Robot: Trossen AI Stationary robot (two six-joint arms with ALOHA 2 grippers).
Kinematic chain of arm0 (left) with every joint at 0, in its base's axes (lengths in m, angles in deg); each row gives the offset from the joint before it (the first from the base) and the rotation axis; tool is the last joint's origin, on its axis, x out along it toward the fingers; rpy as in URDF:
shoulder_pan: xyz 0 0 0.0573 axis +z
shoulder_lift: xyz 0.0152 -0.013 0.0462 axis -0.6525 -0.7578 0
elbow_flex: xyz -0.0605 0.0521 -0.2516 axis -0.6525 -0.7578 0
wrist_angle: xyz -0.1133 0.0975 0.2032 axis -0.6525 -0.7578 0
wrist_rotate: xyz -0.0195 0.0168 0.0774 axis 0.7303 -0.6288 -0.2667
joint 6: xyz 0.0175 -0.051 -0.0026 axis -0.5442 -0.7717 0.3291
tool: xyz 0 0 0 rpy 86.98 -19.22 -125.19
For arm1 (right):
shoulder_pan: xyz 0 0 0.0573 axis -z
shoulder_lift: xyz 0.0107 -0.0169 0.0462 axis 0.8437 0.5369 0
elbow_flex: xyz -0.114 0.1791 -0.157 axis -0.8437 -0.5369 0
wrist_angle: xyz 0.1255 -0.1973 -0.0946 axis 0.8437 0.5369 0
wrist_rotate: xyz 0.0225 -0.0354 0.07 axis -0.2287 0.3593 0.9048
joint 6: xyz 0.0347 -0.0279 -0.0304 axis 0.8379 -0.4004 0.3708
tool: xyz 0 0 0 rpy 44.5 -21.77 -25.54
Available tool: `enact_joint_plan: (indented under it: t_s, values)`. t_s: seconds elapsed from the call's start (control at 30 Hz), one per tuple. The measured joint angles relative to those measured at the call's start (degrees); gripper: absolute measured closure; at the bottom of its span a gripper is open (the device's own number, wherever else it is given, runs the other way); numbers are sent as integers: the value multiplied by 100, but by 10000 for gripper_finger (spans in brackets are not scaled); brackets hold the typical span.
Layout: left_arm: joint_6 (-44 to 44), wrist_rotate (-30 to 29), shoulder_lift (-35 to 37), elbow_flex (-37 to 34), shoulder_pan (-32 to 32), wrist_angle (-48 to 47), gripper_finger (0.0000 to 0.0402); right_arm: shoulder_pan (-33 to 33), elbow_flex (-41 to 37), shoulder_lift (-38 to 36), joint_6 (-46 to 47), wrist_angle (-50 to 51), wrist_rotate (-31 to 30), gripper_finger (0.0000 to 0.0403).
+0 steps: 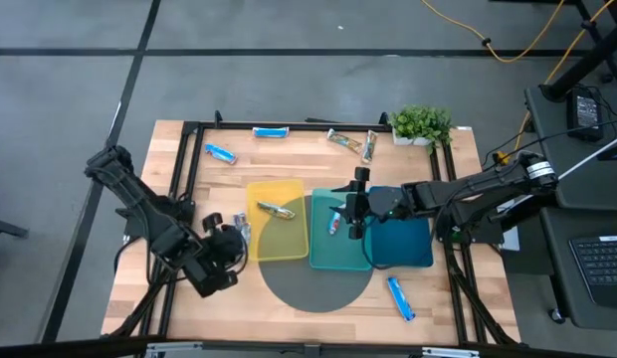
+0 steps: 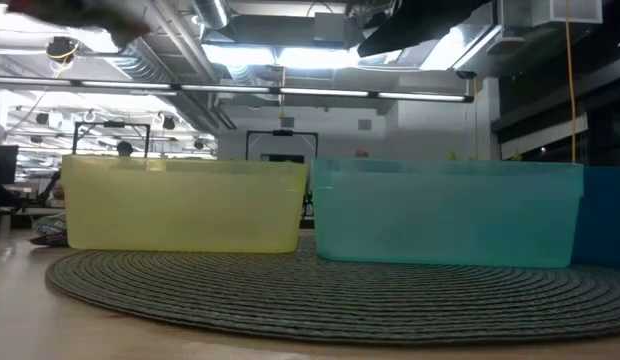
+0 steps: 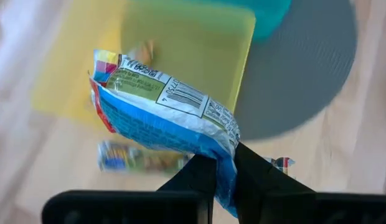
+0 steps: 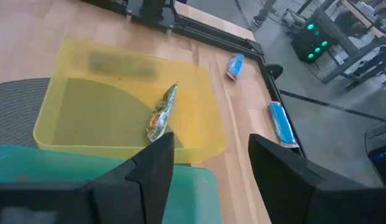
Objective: Pick and place Granola Bars by type
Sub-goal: Put the red granola bar into the green bin
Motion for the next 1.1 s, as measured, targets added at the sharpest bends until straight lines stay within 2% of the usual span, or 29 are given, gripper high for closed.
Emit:
enact_joint_plan:
  t_s: [0.1,0.37,0.57,0.7,0.83,1.1]
  values:
    - [360,-497,-3,22,-63,89,375,3,0,0,97,-53,401,194]
    - [1654,-1764,-195,22,-63,363,375,27,-12,1,-103,-550,2148,194]
    - [3068,-2652,-363,20,11,1325,375,264,-741,30,-487,-2456,3164,194]
    - [4245,-2828,-564,22,142,2243,375,444,-1047,28,-160,-3505,3363,194]
    - [5282,-2832,-837,21,330,3095,375,476,-1080,53,-47,-3593,3413,194]
    - [6057,-2906,-1336,20,578,3936,375,472,-1080,57,121,-3735,4289,190]
